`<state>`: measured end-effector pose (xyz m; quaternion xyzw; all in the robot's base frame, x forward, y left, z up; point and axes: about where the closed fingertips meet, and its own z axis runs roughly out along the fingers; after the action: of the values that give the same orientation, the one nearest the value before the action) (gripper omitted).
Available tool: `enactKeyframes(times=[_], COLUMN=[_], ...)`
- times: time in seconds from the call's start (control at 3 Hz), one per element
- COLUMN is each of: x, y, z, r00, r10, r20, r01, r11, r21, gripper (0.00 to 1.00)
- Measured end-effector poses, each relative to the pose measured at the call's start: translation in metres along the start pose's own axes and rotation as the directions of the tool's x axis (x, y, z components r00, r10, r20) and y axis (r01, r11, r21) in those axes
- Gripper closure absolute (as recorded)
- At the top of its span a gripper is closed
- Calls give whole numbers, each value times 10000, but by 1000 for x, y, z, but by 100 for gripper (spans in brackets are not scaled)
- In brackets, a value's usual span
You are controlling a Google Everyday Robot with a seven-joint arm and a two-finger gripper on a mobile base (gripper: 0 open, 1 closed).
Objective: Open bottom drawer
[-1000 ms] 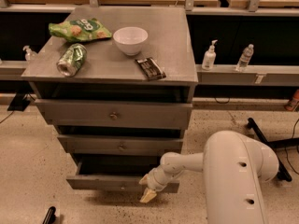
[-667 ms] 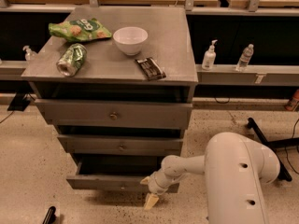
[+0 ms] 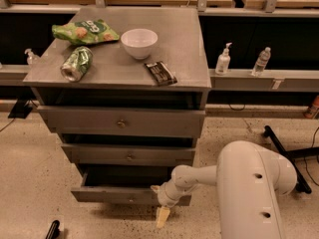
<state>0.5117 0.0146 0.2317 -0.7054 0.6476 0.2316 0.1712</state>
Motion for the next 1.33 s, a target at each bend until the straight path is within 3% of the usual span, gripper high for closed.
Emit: enactKeyframes(times=[0.67,1.0,1.33], x=[21,26,23], y=[-38,-51,-49], z=[36,57,62], r00=[9999,9999,10000], r10=[102,-6,-83], r20=[-47,-154,-47], r01=[-102,2,81], r11=[9999,9997,9990], r21=[-70,-260,-429], gripper=[2,19,34])
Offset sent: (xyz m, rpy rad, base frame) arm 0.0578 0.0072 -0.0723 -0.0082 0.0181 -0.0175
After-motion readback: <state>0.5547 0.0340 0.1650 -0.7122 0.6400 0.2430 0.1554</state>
